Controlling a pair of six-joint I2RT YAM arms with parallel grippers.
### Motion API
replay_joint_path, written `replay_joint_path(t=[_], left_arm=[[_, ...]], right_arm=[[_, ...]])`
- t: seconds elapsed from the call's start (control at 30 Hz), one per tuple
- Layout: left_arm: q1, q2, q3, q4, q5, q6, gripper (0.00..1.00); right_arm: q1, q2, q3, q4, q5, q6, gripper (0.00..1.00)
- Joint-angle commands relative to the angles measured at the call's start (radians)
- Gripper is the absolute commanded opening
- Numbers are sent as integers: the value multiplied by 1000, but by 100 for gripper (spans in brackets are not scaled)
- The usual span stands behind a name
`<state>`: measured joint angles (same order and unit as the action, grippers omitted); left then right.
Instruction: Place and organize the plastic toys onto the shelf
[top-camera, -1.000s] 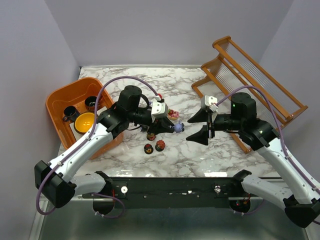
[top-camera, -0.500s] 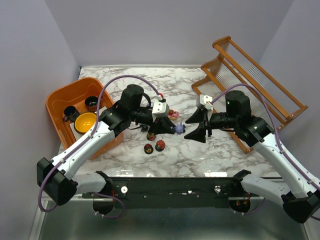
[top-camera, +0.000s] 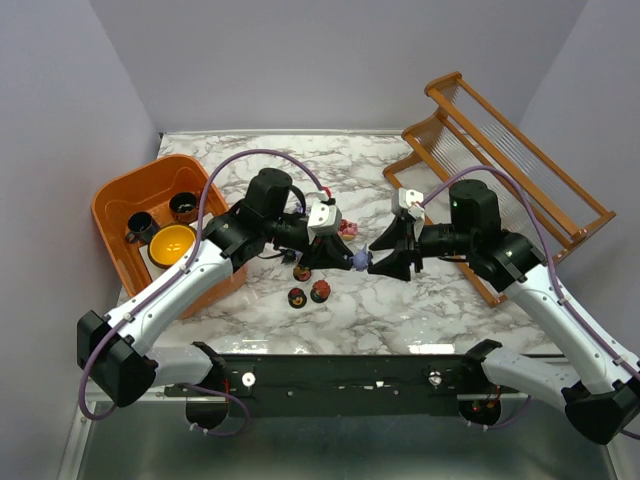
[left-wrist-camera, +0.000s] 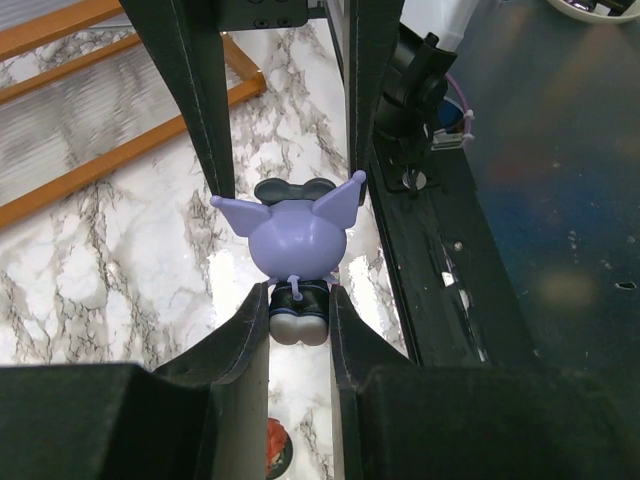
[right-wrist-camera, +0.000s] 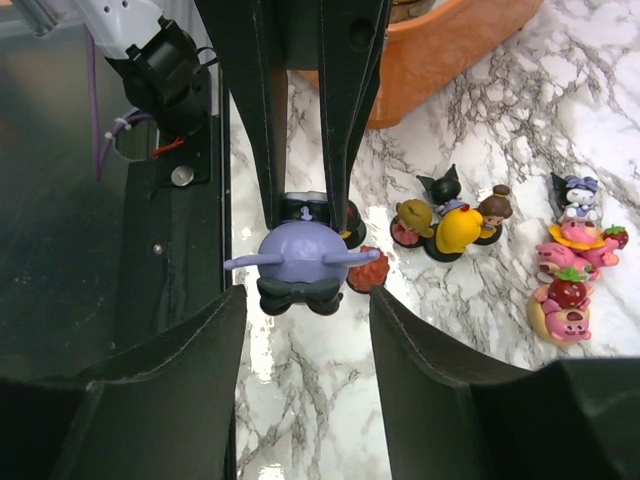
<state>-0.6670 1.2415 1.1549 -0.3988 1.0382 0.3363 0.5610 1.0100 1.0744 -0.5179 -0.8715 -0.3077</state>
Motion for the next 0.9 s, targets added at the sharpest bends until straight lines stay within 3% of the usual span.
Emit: replay_joint_path(t=[0.0, 0.27, 0.4, 0.43, 0.5, 0.57, 0.6, 0.7, 0.87], left_arm=[[-6, 9, 32, 0, 31, 7, 0], [-9, 12, 32, 12, 8, -2, 0], [-8, 3, 26, 26, -18, -5, 0], [-6, -4, 22, 37, -41, -13, 3], [-6, -13, 3, 54, -81, -22, 20], [0, -33, -17, 93, -141, -46, 27], [4, -42, -35, 104, -154, -54, 39], [17, -88, -84, 164, -220, -95, 59], [30, -207, -161, 225, -392, -132, 75]], right_arm=[[-4, 6, 27, 7, -26, -5, 53], [-4, 16, 33, -7, -18, -5, 35], [-4, 13, 33, -11, 2, -5, 13], [-4, 15, 35, -13, 18, -4, 9], [-4, 16, 42, -19, 35, -2, 1], [-4, 16, 47, -14, 58, 5, 1], [-4, 16, 51, -13, 62, 9, 1], [-4, 30, 70, -30, 103, 5, 1], [-32, 53, 105, -24, 163, 2, 1]])
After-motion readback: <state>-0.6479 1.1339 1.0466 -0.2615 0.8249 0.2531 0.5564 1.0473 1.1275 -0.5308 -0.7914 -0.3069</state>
